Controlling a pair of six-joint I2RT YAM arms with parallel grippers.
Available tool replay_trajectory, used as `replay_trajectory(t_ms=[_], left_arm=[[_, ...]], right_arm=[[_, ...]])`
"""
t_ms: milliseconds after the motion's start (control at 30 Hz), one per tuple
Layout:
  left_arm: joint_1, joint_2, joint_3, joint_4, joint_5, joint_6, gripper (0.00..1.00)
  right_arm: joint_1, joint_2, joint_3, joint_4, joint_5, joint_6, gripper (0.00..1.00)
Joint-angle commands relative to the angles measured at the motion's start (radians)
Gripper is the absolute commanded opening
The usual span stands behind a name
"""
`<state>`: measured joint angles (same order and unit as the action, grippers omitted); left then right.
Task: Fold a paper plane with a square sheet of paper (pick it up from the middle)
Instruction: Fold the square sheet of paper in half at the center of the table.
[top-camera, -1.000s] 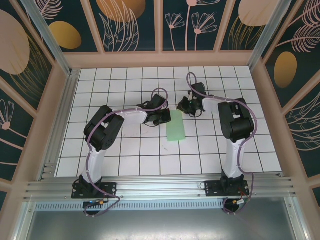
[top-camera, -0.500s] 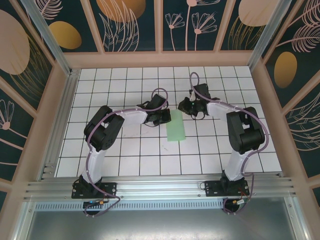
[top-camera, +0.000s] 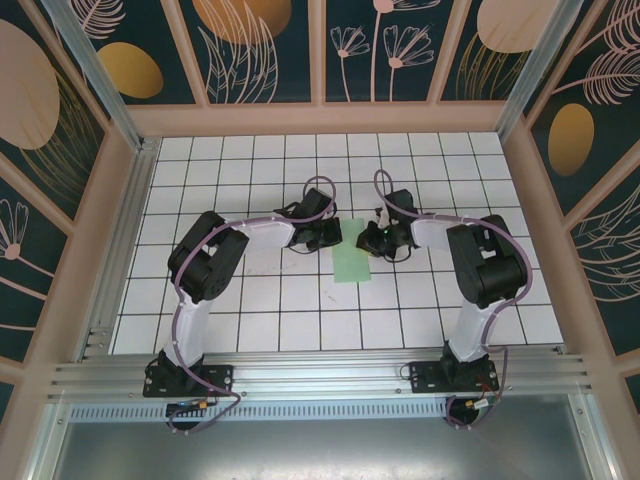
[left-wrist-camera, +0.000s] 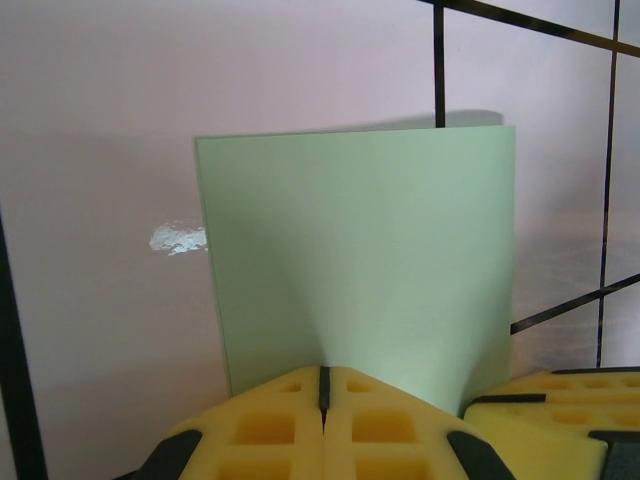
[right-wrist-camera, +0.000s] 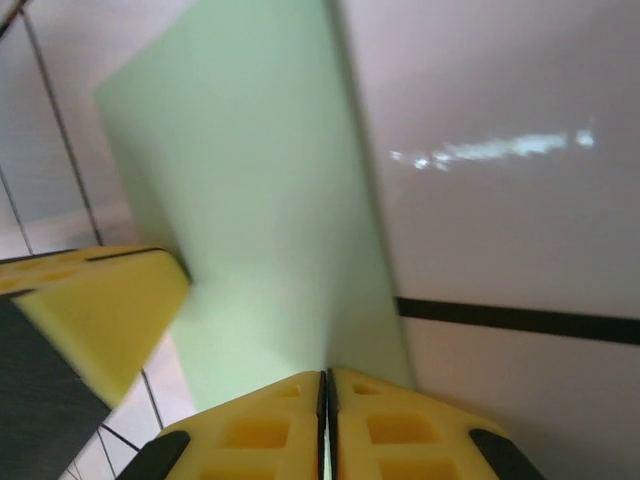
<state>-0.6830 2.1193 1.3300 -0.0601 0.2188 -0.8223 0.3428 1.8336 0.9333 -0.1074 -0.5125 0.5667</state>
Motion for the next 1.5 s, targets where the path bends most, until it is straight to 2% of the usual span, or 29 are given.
replay_trajectory(t_ms=[0,100,267,400,667,1067,1167,1267,1333,1467], left_arm=[[0.002,0.086,-0.047,-0.132,-0.097,0.018,0.06],[0.003,0.087,-0.045,-0.134,-0.097,0.018,0.06],[0.003,0.087,-0.041,-0.133,-0.096,0.016,0.06],[0.002,0.090,-0.033,-0.136,-0.094,0.020,0.06],[0.003,0.085,-0.022,-0.147,-0.096,0.027,0.06],[0.002,0.075,0.084,-0.192,-0.103,0.064,0.06],[0.000,0.057,0.137,-0.179,-0.051,0.078,0.10],[-0.005,0.019,0.149,-0.090,0.038,0.074,0.16],[-0.013,0.006,0.137,-0.010,0.109,0.040,0.20],[-0.023,0.017,0.113,0.119,0.186,-0.025,0.22]], right_arm=[[-0.022,0.000,-0.050,-0.057,0.008,-0.030,0.13],[-0.028,-0.046,-0.090,-0.050,-0.001,-0.030,0.13],[-0.019,-0.144,-0.158,0.031,-0.117,-0.016,0.14],[0.002,-0.142,-0.159,0.031,-0.148,-0.030,0.14],[0.002,-0.092,-0.176,0.001,-0.121,-0.020,0.14],[-0.008,-0.169,-0.297,-0.080,-0.096,0.000,0.12],[-0.009,-0.151,-0.285,-0.076,-0.095,-0.003,0.11],[-0.009,-0.135,-0.276,-0.074,-0.095,-0.007,0.11],[-0.008,-0.130,-0.272,-0.074,-0.095,-0.008,0.11],[-0.007,-0.121,-0.271,-0.075,-0.093,-0.011,0.11]])
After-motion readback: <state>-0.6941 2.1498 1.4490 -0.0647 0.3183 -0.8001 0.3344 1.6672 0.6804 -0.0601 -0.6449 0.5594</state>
